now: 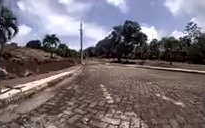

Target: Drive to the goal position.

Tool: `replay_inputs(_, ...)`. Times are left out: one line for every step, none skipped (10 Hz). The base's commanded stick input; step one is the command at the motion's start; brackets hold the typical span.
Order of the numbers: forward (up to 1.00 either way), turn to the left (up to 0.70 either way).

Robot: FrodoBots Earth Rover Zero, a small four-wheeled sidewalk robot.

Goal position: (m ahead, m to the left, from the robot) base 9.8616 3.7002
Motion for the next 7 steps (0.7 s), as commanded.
replay_inputs(0.85,0.0)
replay_inputs(0.85,0.0)
replay_inputs(0.85,0.0)
replay_inputs(0.85,0.0)
replay_inputs(0.85,0.0)
replay_inputs(0.85,0.0)
replay_inputs(0.85,0.0)
